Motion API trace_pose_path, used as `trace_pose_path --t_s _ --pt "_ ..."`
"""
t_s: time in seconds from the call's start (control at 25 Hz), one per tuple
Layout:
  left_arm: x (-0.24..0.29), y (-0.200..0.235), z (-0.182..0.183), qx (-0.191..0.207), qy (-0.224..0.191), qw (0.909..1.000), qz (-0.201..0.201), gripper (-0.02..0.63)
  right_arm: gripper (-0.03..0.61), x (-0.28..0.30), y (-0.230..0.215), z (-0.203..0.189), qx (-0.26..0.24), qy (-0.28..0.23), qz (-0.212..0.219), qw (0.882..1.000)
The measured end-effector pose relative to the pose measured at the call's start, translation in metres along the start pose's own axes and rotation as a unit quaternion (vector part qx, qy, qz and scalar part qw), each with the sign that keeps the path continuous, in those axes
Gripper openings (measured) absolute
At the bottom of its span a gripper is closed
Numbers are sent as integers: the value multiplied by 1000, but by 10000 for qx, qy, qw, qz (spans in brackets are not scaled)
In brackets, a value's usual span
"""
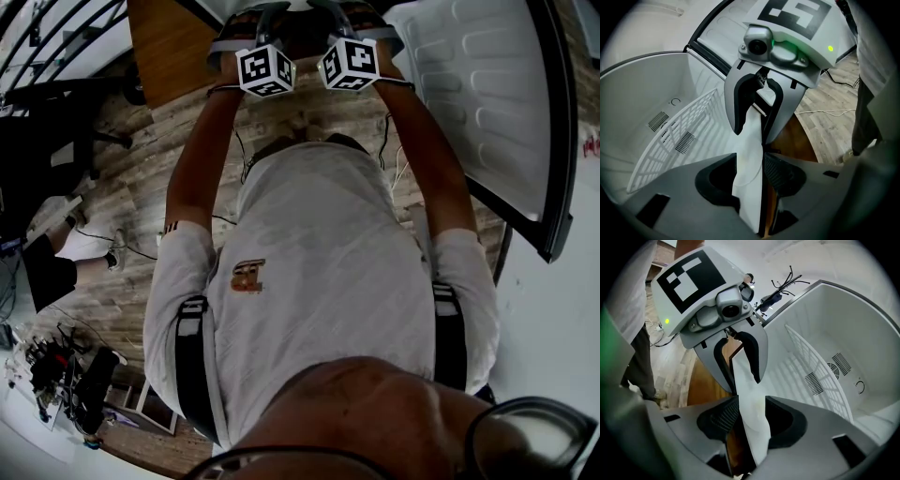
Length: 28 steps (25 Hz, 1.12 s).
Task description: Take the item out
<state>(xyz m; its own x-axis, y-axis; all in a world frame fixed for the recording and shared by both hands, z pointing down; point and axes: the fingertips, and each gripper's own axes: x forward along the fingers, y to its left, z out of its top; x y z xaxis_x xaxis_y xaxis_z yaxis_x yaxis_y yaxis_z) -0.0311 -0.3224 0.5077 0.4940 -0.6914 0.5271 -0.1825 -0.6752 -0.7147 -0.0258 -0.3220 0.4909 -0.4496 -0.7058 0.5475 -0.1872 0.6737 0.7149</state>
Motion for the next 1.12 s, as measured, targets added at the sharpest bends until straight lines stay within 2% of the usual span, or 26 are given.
trace_pose_path --t_s 0.36,1.12 --pt "15 -4 -9 198 204 9996 -76 197 178 17 6 -13 -368 249 164 9989" --pt "53 -13 -20 613 573 9958 -372 206 184 49 13 -44 -570 615 572 9948"
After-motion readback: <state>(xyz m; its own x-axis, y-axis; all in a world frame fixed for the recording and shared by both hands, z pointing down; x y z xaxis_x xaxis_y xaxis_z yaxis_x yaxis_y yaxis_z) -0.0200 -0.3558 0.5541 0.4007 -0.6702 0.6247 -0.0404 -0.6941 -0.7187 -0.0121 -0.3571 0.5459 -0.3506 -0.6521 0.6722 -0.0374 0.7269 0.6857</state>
